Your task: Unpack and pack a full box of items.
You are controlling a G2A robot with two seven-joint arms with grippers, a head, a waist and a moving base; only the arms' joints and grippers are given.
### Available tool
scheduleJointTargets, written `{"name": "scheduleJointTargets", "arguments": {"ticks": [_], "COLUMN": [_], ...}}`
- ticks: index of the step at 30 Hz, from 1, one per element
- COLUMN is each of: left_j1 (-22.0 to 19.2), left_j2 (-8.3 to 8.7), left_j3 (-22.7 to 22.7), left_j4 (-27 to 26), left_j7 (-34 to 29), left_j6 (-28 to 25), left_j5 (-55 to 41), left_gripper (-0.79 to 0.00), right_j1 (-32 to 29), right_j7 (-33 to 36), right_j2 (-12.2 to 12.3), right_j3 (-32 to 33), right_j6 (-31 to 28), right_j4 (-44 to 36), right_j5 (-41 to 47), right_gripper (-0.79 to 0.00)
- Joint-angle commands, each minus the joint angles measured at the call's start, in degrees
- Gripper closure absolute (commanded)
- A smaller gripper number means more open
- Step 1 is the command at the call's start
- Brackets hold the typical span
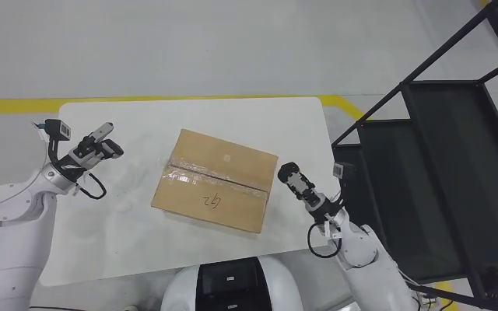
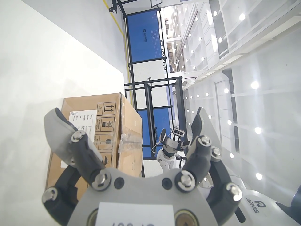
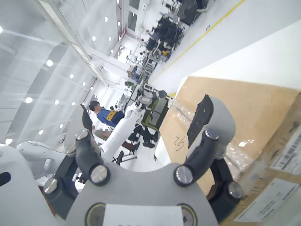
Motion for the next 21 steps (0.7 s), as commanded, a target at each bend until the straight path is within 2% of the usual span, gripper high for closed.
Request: {"name": "scheduleJointTargets", "arguments": {"ticks": [1,6,21], "left_j1": [0.11,0.25,0.3], "left_j2": [-0.07,-0.2,-0.25], "left_j3": [0.0,-0.27,-0.32], "left_j4": [-0.09,-0.35,-0.53], "left_j7": [0.78,3.05,3.8], "left_j6": [0.26,1.01,1.11], "left_j5": [-0.31,-0.7,-0.56], "left_gripper": [-0.785,-0.785,-0.785], "right_j1": [-0.18,1.49,1.49], "right_j7": [-1.5,-0.07,-0.07], "right_j2": [0.04,0.22,0.22], "right_j3": [1.26,1.55,1.55], "right_j6": [-2.32,-4.57,-4.57], "right_j4": [2.0,7.03,7.03], "right_j5": [3.02,10.11,10.1], "right_gripper": [-0.785,-0.785,-0.784]}}
